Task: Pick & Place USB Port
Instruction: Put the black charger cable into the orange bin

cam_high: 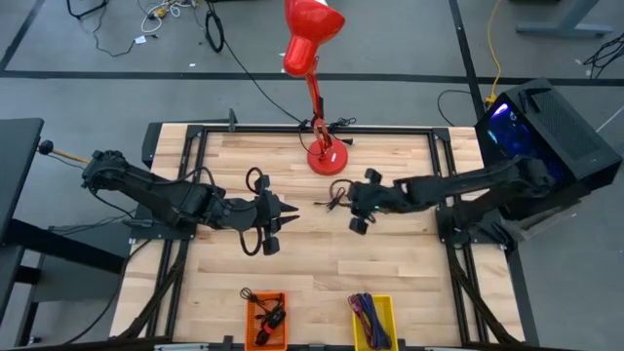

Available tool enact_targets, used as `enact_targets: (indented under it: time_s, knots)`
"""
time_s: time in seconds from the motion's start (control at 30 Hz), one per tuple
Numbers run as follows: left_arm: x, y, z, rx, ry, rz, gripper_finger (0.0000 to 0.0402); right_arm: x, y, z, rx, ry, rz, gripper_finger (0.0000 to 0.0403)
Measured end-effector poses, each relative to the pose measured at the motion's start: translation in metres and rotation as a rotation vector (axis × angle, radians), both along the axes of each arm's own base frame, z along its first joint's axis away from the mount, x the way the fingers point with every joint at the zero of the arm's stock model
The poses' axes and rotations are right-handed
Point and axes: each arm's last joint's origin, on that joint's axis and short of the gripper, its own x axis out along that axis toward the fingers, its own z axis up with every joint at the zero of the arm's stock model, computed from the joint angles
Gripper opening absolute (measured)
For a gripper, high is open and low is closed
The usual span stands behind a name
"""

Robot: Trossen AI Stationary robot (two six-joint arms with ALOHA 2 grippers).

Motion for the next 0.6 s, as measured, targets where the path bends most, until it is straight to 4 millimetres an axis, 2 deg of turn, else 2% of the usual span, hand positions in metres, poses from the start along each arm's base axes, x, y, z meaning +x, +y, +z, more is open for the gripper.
enact_targets:
  time_s: [0.27, 0.43, 0.6]
  knots:
    - [0.0, 0.0, 0.0, -0.001, 0.002, 0.001, 0.008, 0.033, -0.02, -0.045, 0.071, 0.078, 0.073, 0.0119]
    - [0.0, 0.0, -0.001, -0.002, 0.007, 0.002, 0.008, 0.041, -0.03, -0.066, 0.07, 0.147, 0.077, 0.0119]
    - [0.0, 0.0, -0.001, -0.002, 0.009, 0.003, 0.008, 0.045, -0.04, -0.076, 0.118, 0.159, 0.1, 0.0119]
